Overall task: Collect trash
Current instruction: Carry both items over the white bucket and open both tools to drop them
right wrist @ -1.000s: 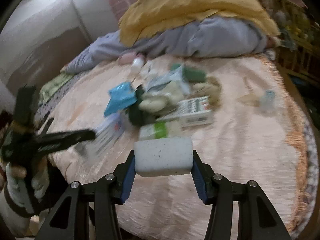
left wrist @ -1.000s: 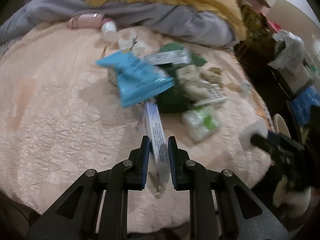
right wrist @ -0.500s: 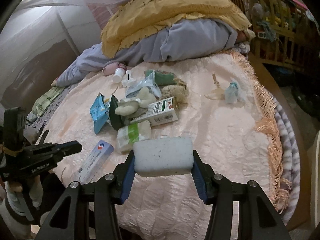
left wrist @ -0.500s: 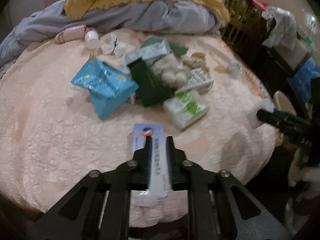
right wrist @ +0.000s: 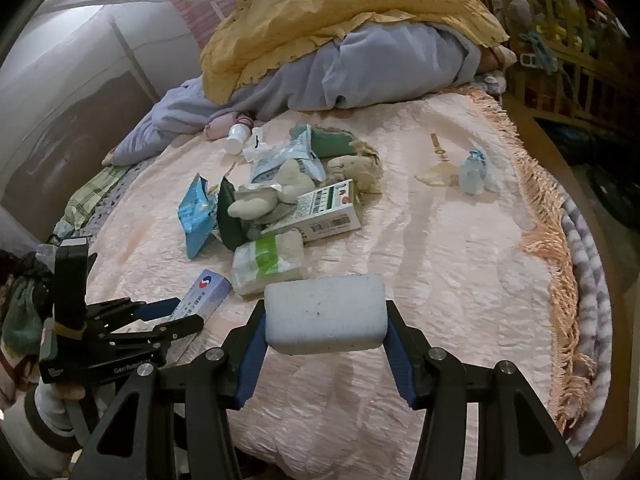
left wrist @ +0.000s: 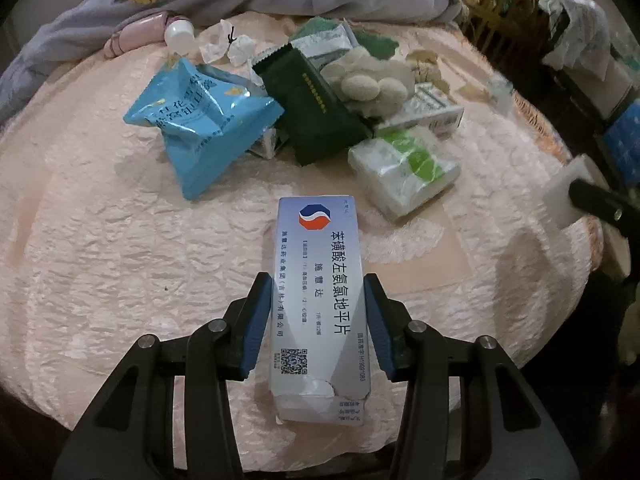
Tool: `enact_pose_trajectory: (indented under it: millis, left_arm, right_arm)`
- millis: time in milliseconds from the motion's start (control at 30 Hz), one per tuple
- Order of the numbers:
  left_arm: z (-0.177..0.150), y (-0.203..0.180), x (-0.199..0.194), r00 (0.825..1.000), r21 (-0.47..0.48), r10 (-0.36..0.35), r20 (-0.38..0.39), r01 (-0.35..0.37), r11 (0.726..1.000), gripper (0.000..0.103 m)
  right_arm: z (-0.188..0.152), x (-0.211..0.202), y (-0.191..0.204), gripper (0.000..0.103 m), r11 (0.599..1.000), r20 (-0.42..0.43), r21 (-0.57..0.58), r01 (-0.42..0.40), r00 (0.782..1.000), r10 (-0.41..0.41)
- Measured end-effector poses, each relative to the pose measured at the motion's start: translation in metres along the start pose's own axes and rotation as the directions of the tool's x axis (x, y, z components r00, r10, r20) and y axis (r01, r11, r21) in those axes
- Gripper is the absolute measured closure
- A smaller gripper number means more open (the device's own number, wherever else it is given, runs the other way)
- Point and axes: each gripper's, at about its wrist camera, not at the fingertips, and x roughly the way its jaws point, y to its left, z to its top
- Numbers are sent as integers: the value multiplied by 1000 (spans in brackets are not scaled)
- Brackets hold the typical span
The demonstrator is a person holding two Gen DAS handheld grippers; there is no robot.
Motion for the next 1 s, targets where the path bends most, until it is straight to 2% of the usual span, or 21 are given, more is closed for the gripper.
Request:
enact_pose_trajectory:
  millis: [100,167,333,533,667,833,1000]
  left_arm:
    - [8,-4,-13,997,-29,-68,21,68,997,59]
    - [15,-13,-25,995,-13,-88,49,89,996,59]
    - [39,-60,-46,979,81,-185,83,178,981,59]
    - [71,-140,-39,951,220,-301,68,280,934,59]
    - [89,-200,-25,929,289,-368,35,344,894,59]
    - [108,-270,-3,898,350,-439,-37,423,836,59]
    - [114,-336,13,866,397,-487,-114,489,777,59]
  right_arm:
    - [0,-6,-4,52,1000,17,-4,18,1000,-18]
    - [0,-10,-10,52,1000,26,2,29,999,-29]
    - [4,-25,-32,52,996,46,41,74,996,-76]
    - [2,-63,-87,52,973,84,143,183,977,-196]
    - [-9,-98,-144,52,928,90,264,262,952,-294]
    - [-28,-123,-212,52,849,35,390,355,916,-399]
    - [-53,-129,-274,50,764,-36,503,404,893,-449]
